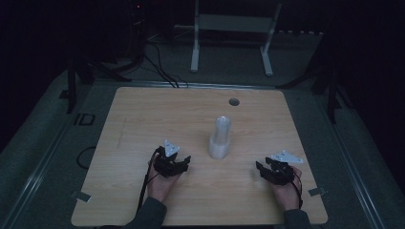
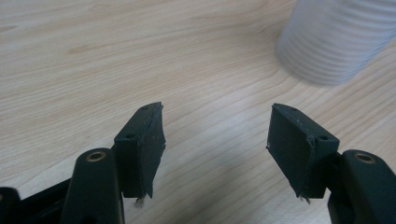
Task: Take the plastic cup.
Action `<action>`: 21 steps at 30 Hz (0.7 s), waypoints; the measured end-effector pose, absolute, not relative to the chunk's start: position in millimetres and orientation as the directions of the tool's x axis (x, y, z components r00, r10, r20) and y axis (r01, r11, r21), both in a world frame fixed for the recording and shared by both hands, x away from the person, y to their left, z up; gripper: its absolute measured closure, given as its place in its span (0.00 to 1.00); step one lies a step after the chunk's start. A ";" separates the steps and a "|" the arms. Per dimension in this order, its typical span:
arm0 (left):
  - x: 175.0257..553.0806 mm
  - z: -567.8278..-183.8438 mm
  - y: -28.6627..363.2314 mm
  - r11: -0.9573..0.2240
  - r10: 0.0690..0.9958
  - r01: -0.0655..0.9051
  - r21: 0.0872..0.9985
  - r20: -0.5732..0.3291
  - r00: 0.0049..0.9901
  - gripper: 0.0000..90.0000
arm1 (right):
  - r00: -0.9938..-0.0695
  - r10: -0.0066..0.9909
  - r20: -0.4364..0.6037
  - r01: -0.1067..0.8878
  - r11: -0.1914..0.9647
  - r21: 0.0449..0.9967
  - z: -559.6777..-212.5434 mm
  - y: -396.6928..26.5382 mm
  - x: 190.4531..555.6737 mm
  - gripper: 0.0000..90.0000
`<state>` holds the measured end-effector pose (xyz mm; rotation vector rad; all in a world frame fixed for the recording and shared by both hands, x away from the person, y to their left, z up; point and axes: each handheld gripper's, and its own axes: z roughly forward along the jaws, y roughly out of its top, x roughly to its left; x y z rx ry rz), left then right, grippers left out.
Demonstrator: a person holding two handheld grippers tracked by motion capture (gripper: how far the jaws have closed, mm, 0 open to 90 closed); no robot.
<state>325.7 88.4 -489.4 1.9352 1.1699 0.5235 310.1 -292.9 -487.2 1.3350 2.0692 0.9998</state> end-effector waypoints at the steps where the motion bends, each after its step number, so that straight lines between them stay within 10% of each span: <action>1: 324.7 -488.6 87.2 -0.261 0.870 0.536 0.803 -0.045 0.491 0.42 | -0.414 0.910 -0.010 0.557 0.262 0.788 -486.9 -292.6 309.6 0.58; 21: 319.5 -481.2 87.5 -0.259 0.859 0.520 0.814 -0.052 0.510 0.43 | -0.412 0.911 0.003 0.529 0.237 0.815 -471.0 -294.8 297.1 0.59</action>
